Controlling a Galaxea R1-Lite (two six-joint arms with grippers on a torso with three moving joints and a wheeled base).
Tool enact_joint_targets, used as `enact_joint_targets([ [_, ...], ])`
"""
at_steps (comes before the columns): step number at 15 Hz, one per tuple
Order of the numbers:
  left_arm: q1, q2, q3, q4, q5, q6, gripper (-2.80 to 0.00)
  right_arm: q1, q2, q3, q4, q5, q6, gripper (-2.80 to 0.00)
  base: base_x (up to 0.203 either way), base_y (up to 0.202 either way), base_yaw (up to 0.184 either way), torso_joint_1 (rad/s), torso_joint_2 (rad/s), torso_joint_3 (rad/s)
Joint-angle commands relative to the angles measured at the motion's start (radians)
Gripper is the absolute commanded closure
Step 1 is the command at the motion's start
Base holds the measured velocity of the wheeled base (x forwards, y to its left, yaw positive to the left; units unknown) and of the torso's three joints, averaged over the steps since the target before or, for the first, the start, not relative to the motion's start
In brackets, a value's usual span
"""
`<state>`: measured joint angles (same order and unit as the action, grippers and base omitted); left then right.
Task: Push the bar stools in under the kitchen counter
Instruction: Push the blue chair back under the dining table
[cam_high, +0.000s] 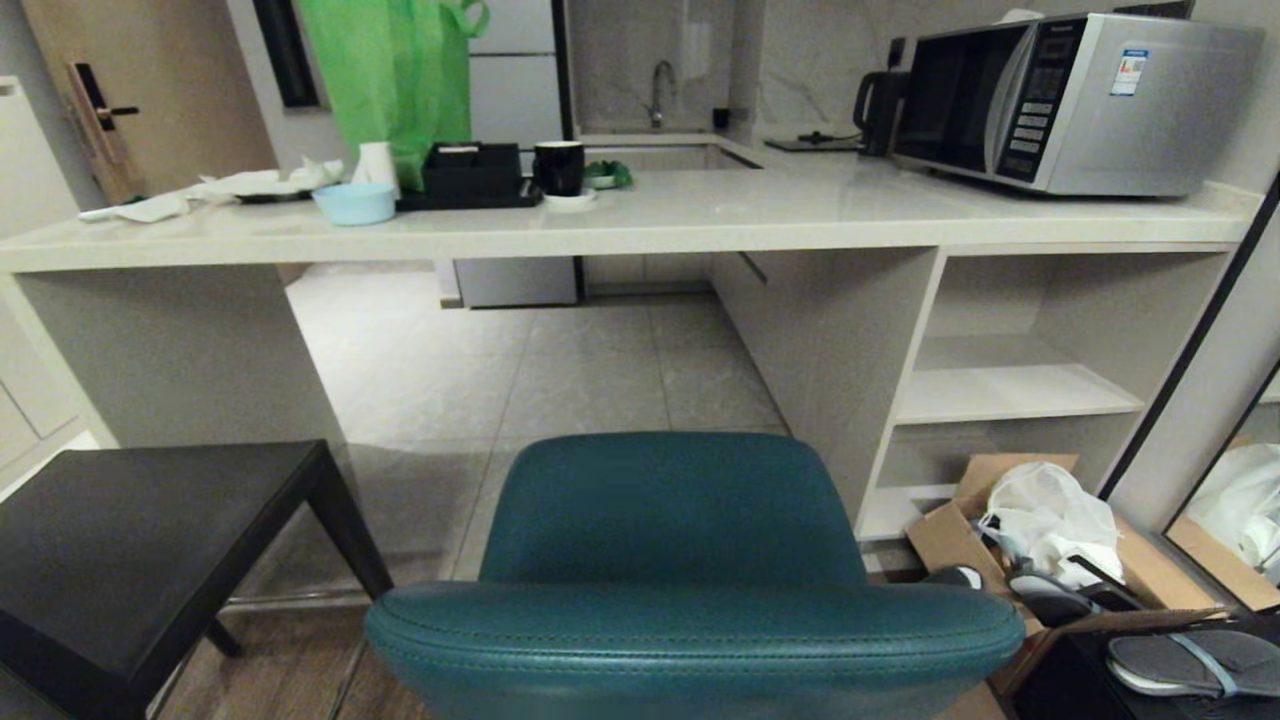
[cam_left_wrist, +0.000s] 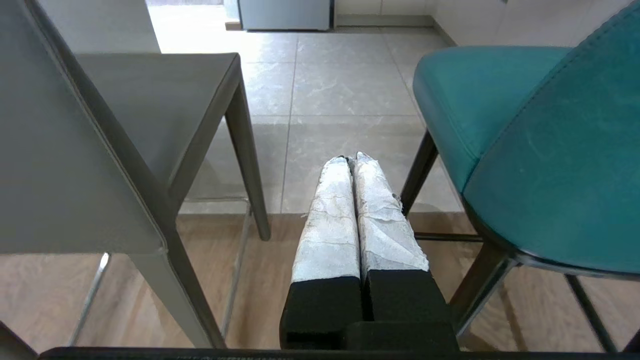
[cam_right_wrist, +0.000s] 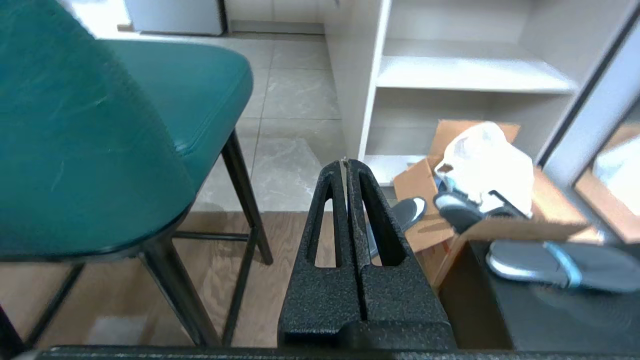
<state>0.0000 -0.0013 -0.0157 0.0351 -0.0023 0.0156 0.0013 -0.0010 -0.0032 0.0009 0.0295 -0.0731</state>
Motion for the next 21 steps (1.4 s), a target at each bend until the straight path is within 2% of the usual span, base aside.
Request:
enact_joint_targets([
  [1,0.000,0.000,-0.001,-0.001,-0.006,0.042,0.00,0.000,0.006,-0.003,0.004,0.011,-0.054,0.00,0.000,0.000,0.000,0.000,0.00,0.000],
  [3,0.000,-0.002,-0.004,-0.001,-0.055,0.118,0.00,0.002,0.049,-0.005,0.004,0.036,-0.116,0.00,0.000,0.000,0.000,0.000,0.00,0.000],
  [4,0.000,-0.001,-0.013,-0.004,-0.066,0.113,0.00,0.002,0.061,-0.005,0.004,0.038,-0.122,0.00,0.000,0.000,0.000,0.000,0.00,0.000],
  [6,0.001,0.046,-0.125,0.008,-0.134,0.038,0.00,0.002,0.087,-0.044,-0.002,0.064,-0.094,0.00,0.000,0.000,0.000,0.000,0.00,0.000],
  [8,-0.006,0.205,-0.191,-0.024,-0.179,-0.008,0.00,0.003,0.205,-0.174,-0.005,0.132,0.011,0.00,0.000,0.000,0.000,0.000,0.00,0.000],
  [11,-0.082,0.478,-0.178,-0.223,-0.248,-0.039,0.00,0.026,0.458,-0.226,-0.114,0.221,0.073,0.00,0.000,0.000,0.000,0.000,0.00,0.000],
  [13,-0.122,0.666,-0.121,-0.371,-0.277,-0.045,0.00,0.047,0.643,-0.179,-0.248,0.277,0.063,0.00,0.000,0.000,0.000,0.000,0.00,0.000],
  [16,-0.159,0.971,-0.032,-0.636,-0.301,-0.050,0.00,0.090,0.938,-0.111,-0.504,0.313,0.049,0.00,0.000,0.000,0.000,0.000,0.00,0.000],
  [18,-0.192,1.135,-0.011,-0.770,-0.318,-0.051,0.00,0.168,1.075,-0.083,-0.627,0.324,0.044,0.00,0.000,0.000,0.000,0.000,0.00,0.000],
  [19,-0.209,1.213,-0.007,-0.830,-0.323,-0.051,0.00,0.223,1.116,-0.077,-0.660,0.326,0.042,0.00,0.000,0.000,0.000,0.000,0.00,0.000],
  [21,-0.242,1.351,-0.010,-0.957,-0.329,-0.050,0.00,0.276,1.174,-0.085,-0.685,0.328,0.041,0.00,0.000,0.000,0.000,0.000,0.00,0.000],
])
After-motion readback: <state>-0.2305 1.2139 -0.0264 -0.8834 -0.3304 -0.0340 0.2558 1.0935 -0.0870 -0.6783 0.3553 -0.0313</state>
